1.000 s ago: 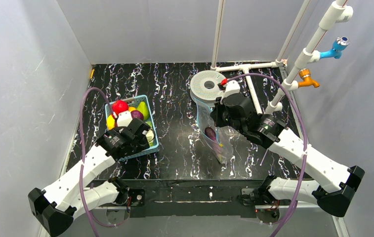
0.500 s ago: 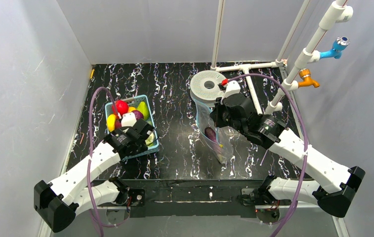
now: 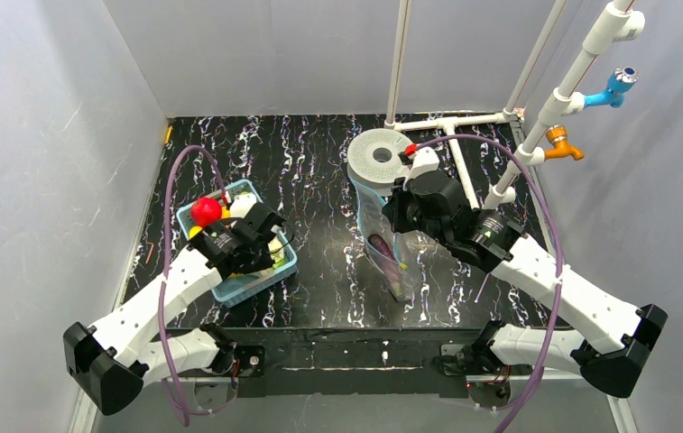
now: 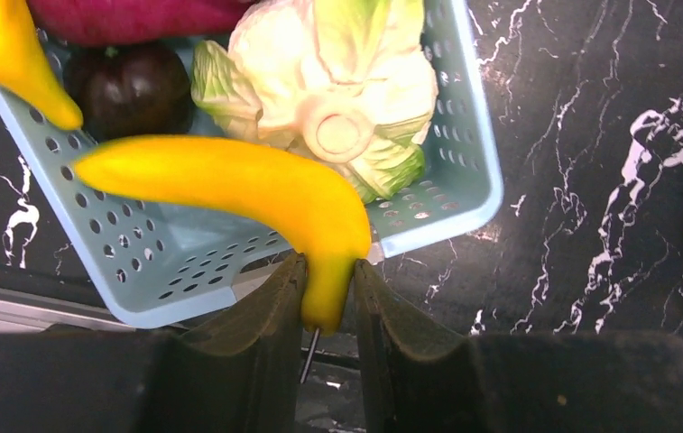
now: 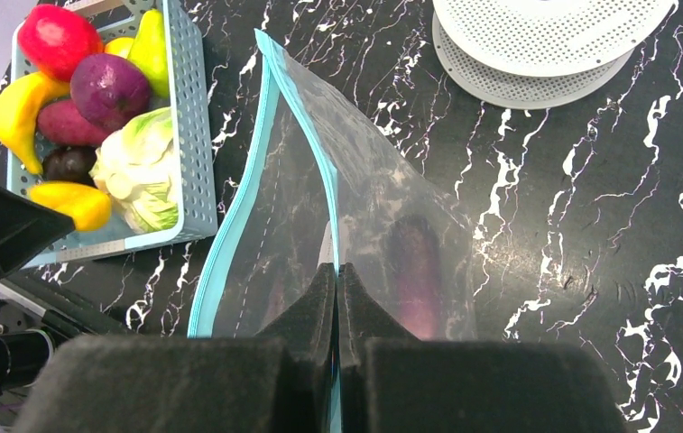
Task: Place the food in the zip-top bag and seal the zipper
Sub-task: Pick up the fake fruit from the bin.
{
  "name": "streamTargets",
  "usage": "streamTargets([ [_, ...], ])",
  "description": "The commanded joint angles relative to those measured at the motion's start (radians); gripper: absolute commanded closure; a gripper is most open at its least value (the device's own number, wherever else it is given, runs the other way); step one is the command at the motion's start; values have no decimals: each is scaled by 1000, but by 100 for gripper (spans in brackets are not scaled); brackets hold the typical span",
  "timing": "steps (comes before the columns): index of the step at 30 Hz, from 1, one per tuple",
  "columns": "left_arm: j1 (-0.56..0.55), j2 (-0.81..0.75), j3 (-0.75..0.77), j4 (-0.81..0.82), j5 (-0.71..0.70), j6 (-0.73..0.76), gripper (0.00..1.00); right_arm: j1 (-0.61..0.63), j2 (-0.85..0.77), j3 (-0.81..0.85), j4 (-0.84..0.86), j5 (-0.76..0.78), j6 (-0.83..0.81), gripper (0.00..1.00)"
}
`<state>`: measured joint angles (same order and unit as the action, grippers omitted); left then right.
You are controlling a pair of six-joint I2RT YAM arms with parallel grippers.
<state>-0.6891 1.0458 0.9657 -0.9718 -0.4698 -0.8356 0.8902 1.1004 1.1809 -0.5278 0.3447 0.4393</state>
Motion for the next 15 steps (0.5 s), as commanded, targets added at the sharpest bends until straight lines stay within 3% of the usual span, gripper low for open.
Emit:
streamTargets([
  [1,2,-11,88,-69,-6,105,95,-1,-3,12,47,1,-4,99],
  [7,3,-83,108,-21,87,233,100,-2,10,25,40,-6,-6,99],
  [11,3,-152,180,113,450,436,100,-2,18,24,51,-54,6,99],
  [14,3,-246,160,301,732,453,100,0,44,39,54,-77,6,99],
  [15,3,-253,159,327,761,454,100,0,46,41,55,-81,6,99],
])
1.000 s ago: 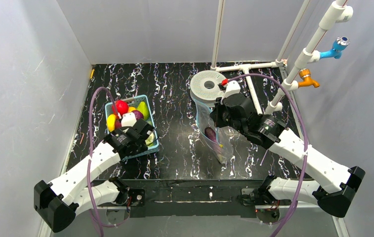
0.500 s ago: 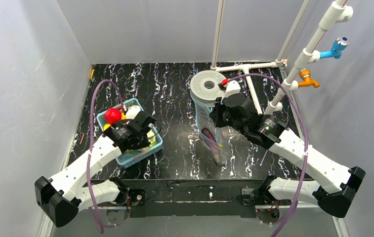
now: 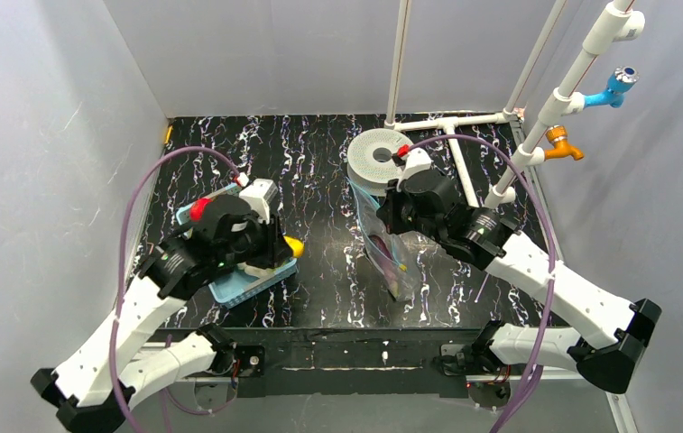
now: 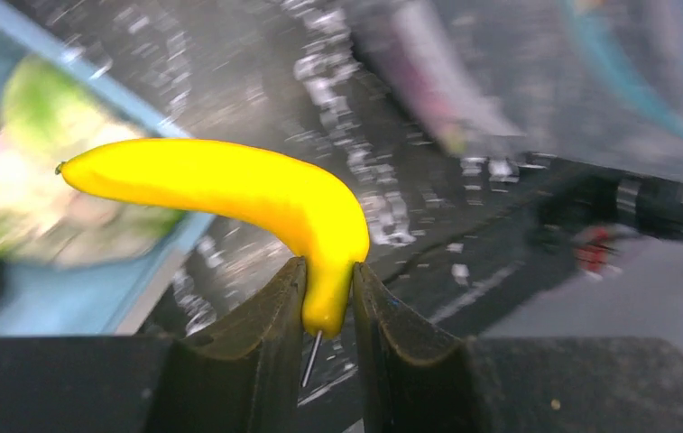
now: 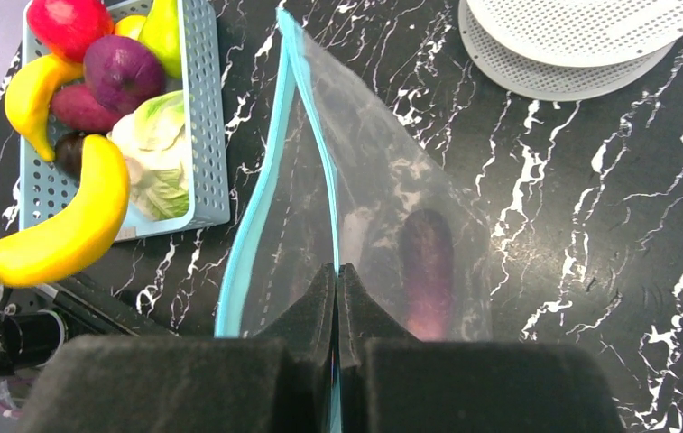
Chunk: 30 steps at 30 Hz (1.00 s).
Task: Place the food in the zip-top bag and seal the zipper
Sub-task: Pick up the fake fruit from the bin, then place the fake fruit in the zipper food storage bag.
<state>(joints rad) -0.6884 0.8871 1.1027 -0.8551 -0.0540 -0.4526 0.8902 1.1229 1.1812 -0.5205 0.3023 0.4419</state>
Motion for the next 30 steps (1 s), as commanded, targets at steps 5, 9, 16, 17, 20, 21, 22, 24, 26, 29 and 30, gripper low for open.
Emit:
streamTargets([
  [5,0,-105,40,372,611,76,100,6,28,55,48,-73,4,99],
  [9,-1,-106,41,469,738,86,100,10,32,52,56,-100,-9,99],
  [16,-3,-60,45,651,850,57,100,13,31,73,49,-104,-14,99],
  [17,-3,-47,48,660,857,58,100,13,27,73,51,-104,-13,99],
  [20,-9,-7,51,664,864,61,100,13,21,68,54,-100,-9,99],
  [21,-9,-1,46,668,862,58,100,14,20,66,55,-100,-6,99],
  [22,-12,2,38,671,858,54,100,14,19,65,55,-99,-4,99],
  [24,-14,5,21,671,849,49,100,15,19,64,54,-101,0,99],
  [26,-14,-1,2,667,831,44,100,17,16,64,53,-96,0,99],
  [29,-15,-3,-10,634,786,46,100,16,12,67,57,-90,-2,99],
  [30,-14,1,-8,620,769,48,100,16,11,67,58,-94,-1,99],
])
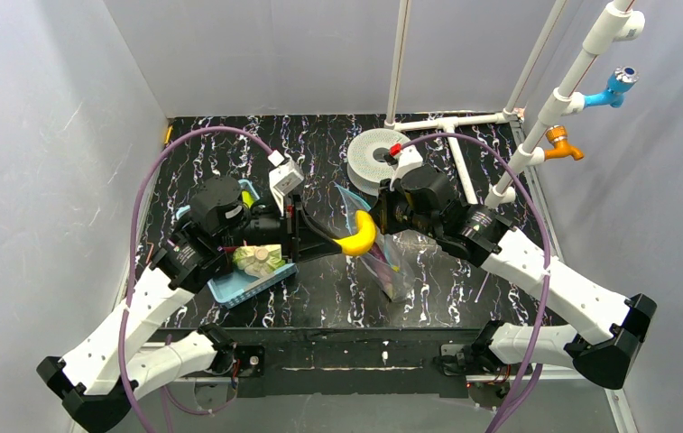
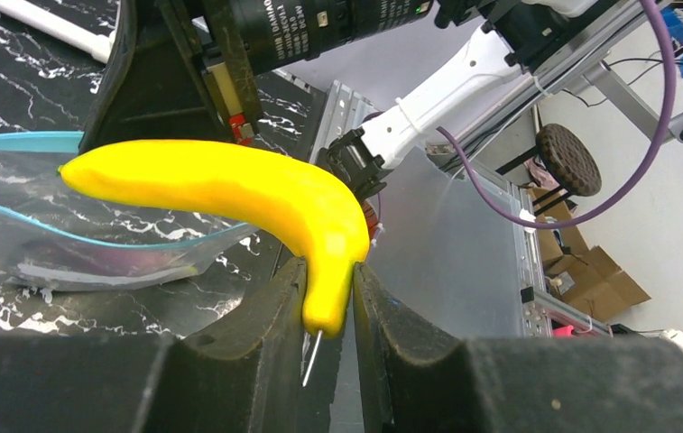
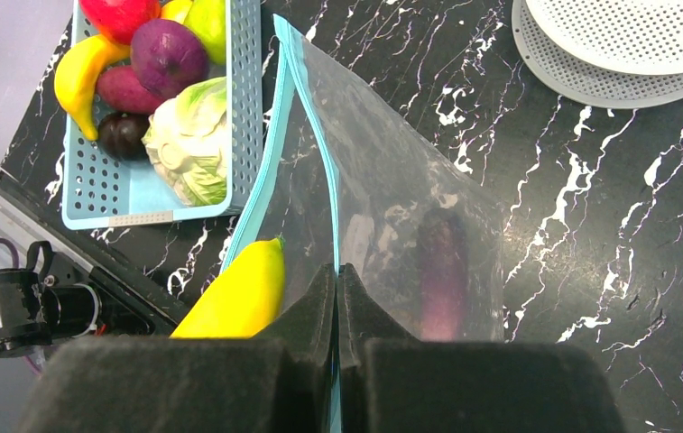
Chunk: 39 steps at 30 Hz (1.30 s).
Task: Place the food in the zip-top bag and seal the zipper
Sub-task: Place the fake fruit in the zipper food storage bag.
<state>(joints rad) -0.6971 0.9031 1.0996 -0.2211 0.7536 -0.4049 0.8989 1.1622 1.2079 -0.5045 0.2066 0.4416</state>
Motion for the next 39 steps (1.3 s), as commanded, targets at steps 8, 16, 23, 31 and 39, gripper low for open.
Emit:
streamTargets([
  [8,-11,69,11,-38,-104,4,100,9,-38,33,59,-24,12,99],
  [16,-18,202,124,-177,-188,121,100,11,-40,33,67,-32,11,99],
  [23,-41,331,266,-374,-289,185,100,11,-24,31,69,-32,10,99],
  [31,-54,350,285,-386,-308,161,47,11,-13,36,69,-27,7,99],
  [39,-53,229,206,-391,-333,147,23,11,-15,17,66,-12,4,99],
])
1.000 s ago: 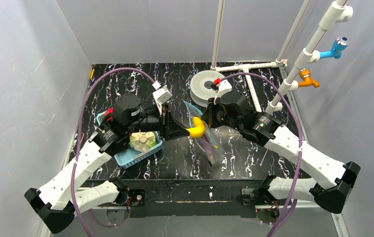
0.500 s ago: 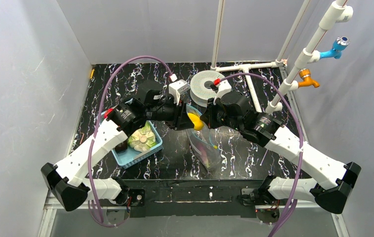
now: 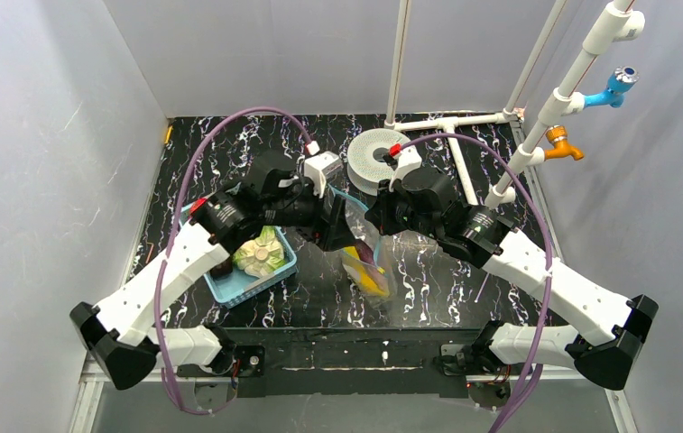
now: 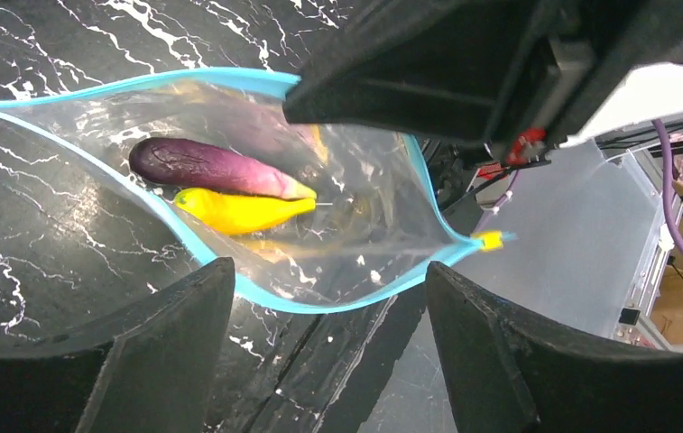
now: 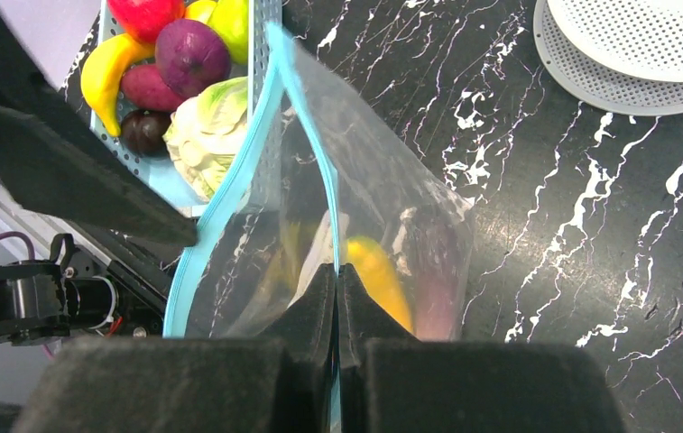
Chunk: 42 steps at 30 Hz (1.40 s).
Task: Place the food in the zip-top bag and seal the zipper
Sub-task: Place the fake fruit in the zipper food storage bag, then pick up the fake vegetable from the bin.
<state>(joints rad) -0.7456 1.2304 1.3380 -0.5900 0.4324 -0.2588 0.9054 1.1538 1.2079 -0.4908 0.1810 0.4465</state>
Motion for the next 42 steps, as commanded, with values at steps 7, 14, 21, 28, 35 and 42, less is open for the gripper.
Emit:
streamTargets([
  [7,-5,-216,-40,-100,-111,5,13,4,-1,18,49,29,-7,99],
  [14,-3,-315,-57,-140,-382,-32,6,5,0,19,39,35,-10,99],
  [21,-4,-448,-159,-159,-802,-133,6,5,-9,16,30,50,-9,99],
  [28,-4,-489,-256,-218,-1055,-265,2,4,-10,19,24,49,-10,99],
  [35,5,-470,-309,-219,-1212,-351,2,4,-15,14,23,49,-9,99],
  [42,160,-378,-299,-159,-1038,-322,2,4,-22,9,22,50,-6,99],
])
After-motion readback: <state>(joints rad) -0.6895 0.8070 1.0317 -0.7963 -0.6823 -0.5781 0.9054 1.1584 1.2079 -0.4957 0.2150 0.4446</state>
